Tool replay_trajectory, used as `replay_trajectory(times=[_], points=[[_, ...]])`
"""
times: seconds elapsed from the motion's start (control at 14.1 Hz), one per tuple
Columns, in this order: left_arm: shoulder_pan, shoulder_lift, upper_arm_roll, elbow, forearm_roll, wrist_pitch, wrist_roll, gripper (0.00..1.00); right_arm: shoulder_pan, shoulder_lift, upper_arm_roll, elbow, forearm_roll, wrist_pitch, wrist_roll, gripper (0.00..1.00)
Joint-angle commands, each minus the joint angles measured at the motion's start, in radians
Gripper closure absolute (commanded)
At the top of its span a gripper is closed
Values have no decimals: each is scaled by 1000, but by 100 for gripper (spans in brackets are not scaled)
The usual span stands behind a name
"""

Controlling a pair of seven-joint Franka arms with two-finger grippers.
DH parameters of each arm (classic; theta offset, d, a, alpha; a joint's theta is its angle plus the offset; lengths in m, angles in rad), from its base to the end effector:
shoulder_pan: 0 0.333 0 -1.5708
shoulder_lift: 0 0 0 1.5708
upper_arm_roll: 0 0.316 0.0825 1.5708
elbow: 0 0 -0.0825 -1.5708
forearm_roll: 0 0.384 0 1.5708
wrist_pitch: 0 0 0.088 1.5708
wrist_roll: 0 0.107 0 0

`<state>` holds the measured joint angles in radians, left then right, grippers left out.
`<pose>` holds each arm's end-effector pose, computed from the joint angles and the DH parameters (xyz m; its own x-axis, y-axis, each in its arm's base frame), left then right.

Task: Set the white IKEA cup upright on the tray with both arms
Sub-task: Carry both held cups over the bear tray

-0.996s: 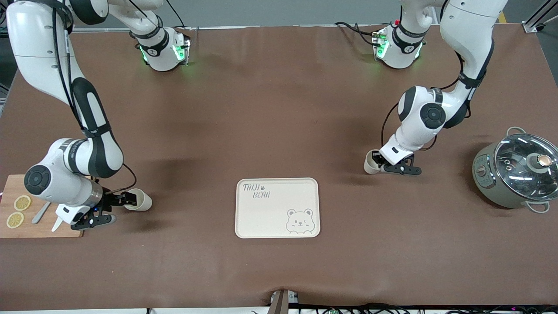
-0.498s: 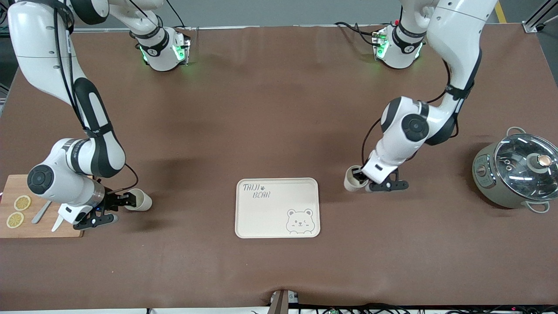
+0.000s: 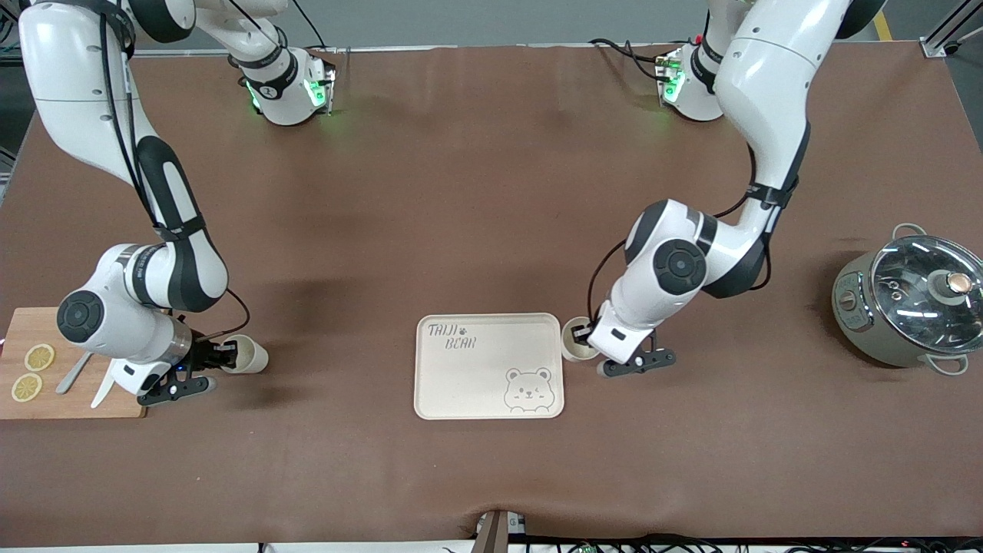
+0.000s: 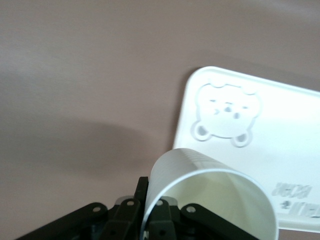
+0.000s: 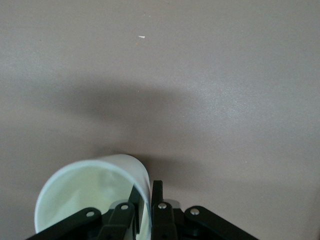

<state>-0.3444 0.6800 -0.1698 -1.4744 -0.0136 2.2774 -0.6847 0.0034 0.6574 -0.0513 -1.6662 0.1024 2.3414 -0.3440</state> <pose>0.6460 -0.3389 0.2941 0.9745 0.2230 0.0248 0.2156 -0.9612 0.1720 0.6845 -0.0273 0.2255 0.9718 0.2336 0.0316 0.2346 -0.9715 -0.0348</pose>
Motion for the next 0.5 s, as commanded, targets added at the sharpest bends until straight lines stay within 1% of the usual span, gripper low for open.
replay_trajectory(times=[0.0, 0.07, 0.28, 0.36, 0.43], points=[[-62, 94, 18, 147, 21, -33, -103, 100, 3, -19, -2, -12, 16, 1, -7, 100], [-89, 117, 36, 170, 21, -33, -125, 100, 3, -19, -2, -4, 17, -1, -6, 100], [-186, 148, 131, 177, 18, -30, -133, 100, 20, -27, -2, 32, 17, -13, -4, 100], [-206, 164, 150, 178, 18, -26, -137, 100, 30, -36, -1, 54, 20, -52, -3, 100], [-215, 177, 157, 183, 18, -24, -139, 100, 40, -42, -1, 95, 35, -120, 13, 100]])
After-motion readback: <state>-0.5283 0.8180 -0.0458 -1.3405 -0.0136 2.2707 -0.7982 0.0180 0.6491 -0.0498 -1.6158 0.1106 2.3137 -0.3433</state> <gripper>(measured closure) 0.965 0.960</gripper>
